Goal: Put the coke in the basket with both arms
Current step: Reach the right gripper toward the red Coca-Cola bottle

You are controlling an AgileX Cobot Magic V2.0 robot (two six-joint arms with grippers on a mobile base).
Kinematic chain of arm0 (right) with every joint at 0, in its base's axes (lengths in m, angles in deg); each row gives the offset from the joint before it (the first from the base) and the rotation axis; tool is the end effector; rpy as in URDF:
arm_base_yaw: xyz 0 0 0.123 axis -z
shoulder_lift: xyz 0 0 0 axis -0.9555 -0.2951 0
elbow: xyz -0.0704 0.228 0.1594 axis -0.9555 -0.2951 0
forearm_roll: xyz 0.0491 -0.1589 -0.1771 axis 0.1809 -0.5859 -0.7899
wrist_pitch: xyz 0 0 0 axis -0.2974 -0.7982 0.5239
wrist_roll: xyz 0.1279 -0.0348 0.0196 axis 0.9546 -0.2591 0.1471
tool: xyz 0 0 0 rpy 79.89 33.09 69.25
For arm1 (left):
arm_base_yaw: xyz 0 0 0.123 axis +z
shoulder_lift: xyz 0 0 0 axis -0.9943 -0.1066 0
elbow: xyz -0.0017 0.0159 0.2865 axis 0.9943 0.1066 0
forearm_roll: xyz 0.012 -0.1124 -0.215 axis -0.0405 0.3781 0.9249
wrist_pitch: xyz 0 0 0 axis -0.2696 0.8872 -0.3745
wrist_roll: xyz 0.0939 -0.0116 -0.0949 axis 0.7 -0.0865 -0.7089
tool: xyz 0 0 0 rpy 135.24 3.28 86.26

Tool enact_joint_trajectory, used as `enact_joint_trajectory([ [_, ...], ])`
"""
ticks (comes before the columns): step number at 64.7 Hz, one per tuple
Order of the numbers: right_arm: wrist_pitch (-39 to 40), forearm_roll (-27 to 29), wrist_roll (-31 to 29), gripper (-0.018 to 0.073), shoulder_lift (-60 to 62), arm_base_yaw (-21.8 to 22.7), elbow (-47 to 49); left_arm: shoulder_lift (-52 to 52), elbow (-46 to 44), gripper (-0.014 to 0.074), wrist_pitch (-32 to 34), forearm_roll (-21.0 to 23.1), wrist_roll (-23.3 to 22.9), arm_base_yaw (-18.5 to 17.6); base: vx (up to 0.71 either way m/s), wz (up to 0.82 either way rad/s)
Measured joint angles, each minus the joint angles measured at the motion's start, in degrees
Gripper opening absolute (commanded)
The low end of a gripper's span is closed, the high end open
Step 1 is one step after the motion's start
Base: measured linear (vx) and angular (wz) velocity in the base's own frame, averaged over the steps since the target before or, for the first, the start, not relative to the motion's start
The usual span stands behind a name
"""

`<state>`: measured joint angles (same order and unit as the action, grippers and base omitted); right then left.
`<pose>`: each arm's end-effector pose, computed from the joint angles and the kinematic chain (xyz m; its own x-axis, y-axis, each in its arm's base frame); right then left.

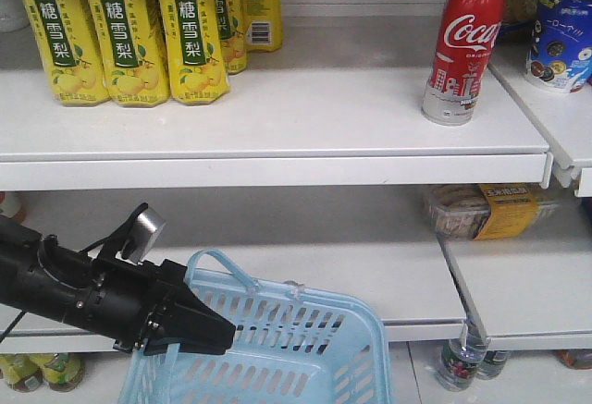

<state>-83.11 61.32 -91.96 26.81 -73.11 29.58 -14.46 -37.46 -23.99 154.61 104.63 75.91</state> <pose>0.0887 0.0010 0.1958 -0.0158 -0.0151 -0.9998 -0.0090 0.9998 -0.0149 0.2370 -0.1544 0.1922 -0.9983 0.0510 -0.0268 0.0463 0.4346 -0.8994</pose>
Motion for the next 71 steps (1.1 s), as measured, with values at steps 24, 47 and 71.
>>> enact_joint_trajectory([
  [24,0.75,0.94,0.61,-0.001,0.0,0.0,0.0,0.0,0.0,-0.0006,0.0,0.0,0.0,0.0,0.0,0.0],
  [47,-6.22,1.28,-0.3,-0.001,-10.56,0.0,14.39,0.0,0.0,-0.0006,0.05,0.0,0.0,0.0,0.0,0.0],
  [71,-2.88,1.47,-1.54,-0.0008,-27.17,0.0,20.42,0.0,0.0,-0.0006,0.05,0.0,0.0,0.0,0.0,0.0],
])
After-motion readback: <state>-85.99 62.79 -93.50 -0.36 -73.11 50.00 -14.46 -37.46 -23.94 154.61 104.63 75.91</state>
